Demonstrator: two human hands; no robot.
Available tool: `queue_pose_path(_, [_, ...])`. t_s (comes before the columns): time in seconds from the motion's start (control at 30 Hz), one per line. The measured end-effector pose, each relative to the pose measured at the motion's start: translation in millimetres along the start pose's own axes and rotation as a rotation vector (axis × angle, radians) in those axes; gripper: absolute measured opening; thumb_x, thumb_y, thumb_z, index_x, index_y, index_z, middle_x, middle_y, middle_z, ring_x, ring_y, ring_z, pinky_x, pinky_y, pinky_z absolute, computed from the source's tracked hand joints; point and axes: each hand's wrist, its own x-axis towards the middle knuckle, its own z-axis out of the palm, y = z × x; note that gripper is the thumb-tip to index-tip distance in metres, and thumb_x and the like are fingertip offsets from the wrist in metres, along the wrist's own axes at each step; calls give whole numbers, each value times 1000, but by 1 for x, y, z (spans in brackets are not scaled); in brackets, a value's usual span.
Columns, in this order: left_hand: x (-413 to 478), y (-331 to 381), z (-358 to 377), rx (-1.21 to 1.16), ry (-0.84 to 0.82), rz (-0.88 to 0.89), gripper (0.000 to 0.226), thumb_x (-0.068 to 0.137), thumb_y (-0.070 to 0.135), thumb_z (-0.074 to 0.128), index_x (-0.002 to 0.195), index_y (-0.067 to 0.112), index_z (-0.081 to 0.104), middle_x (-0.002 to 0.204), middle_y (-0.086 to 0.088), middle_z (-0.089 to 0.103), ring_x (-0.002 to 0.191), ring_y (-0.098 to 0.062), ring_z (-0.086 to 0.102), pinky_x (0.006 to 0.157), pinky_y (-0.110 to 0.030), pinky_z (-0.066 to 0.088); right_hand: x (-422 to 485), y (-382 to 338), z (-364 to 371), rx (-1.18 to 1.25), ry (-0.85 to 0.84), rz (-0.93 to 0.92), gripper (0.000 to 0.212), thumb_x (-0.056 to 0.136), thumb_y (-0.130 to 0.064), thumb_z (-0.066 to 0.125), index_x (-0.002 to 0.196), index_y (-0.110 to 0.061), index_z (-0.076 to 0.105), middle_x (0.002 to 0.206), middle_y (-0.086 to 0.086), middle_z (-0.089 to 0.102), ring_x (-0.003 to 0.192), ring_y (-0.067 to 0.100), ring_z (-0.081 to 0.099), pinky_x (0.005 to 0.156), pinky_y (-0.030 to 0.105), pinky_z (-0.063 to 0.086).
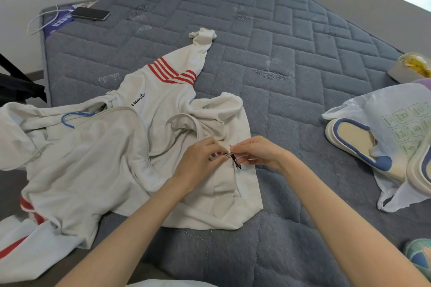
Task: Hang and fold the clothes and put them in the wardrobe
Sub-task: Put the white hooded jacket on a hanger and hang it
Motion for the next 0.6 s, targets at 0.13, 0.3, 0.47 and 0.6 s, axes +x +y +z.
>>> queue_pose_path(0.13, [-3, 2, 1, 74, 11, 80, 14, 87, 24, 66, 96, 17, 75, 88, 6, 65, 74, -10, 60, 69, -30, 51, 1, 1, 0, 3, 8, 18, 18, 78, -27, 76, 91, -16, 74, 85, -1, 75, 71, 7, 69, 65, 20, 50])
queue_pose_path(0.3, [-3, 6, 5, 332, 10, 180, 10, 82, 16, 67, 85, 9, 73, 75, -5, 67, 66, -25, 63, 50, -36, 52, 1, 5, 6, 27, 35, 2, 8, 80, -23, 74, 80, -15, 73, 71, -3, 72, 60, 5, 66, 57, 16, 48])
queue_pose_path(0.47, [5, 5, 10, 350, -52, -24, 17, 83, 26, 56, 81, 13, 67, 77, 1, 66, 71, -21, 60, 62, -33, 48, 1, 10, 16, 33, 69, -59, 22, 82, -19, 72, 60, -19, 68, 55, -6, 62, 48, 1, 55, 53, 15, 41])
queue_pose_path(0.6, [3, 0, 15, -6, 16, -383, 13, 73, 35, 63, 65, 26, 59, 66, 13, 63, 67, -9, 59, 62, -26, 46, -2, 11, 17, 42, 68, -54, 10, 83, -21, 70, 75, -17, 73, 73, -4, 73, 54, 0, 58, 60, 16, 42])
